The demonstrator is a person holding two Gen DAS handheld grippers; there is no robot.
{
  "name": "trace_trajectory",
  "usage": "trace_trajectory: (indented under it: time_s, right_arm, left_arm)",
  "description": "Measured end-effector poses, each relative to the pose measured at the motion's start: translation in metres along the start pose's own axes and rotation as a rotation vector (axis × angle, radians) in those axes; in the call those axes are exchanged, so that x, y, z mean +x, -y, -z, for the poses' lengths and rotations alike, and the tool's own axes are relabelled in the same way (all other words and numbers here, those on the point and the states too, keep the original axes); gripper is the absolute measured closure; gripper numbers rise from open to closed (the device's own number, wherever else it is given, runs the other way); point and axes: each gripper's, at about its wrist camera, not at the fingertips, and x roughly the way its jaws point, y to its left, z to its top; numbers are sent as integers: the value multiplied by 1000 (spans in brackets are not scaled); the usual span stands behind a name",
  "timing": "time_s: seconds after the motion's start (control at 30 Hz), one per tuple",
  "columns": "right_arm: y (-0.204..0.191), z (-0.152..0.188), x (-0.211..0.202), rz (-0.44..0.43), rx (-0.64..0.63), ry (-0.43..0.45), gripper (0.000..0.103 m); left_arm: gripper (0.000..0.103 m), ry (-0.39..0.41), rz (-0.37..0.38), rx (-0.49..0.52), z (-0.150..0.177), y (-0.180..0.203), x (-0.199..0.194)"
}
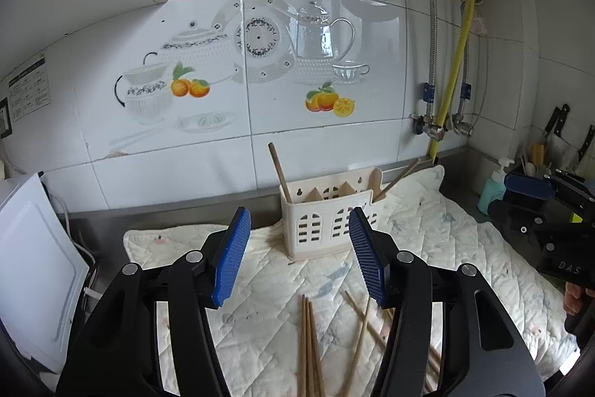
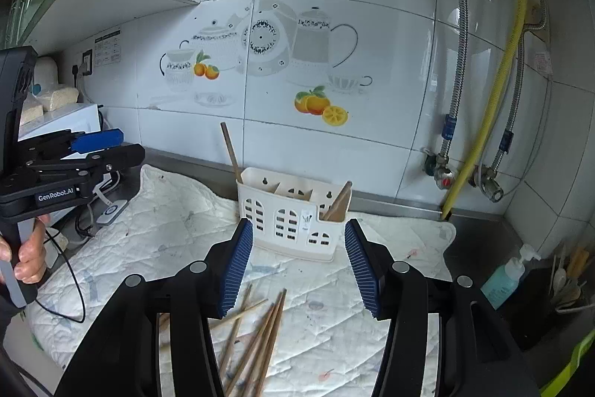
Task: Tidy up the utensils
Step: 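Open both grippers and move them back over the remaining chopsticks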
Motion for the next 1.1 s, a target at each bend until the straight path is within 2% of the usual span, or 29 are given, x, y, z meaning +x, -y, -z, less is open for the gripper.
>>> trace_trajectory:
  time_s: [0.27,0.43,0.7,0.87,1.1]
  right_arm:
    - [-15,46,-12,9,13,-39,53]
    - [-22,70,-14,23,14,-59,53]
    - [-20,100,-10,15,66,-107,53]
    - [-18,108,-7,10,85,-123,53]
    - [-19,107,-8,-1,84,-112,53]
  left_arm:
    - [48,-79,-70,32,59,-3,-28]
    - [49,-131,-58,-13,95,-11,-34]
    - [68,-239,2,4,145,-4,-27]
    - [69,-269,-8,-26,156,-9,-28]
    - [69,-236,-24,-37,146,-12,-38]
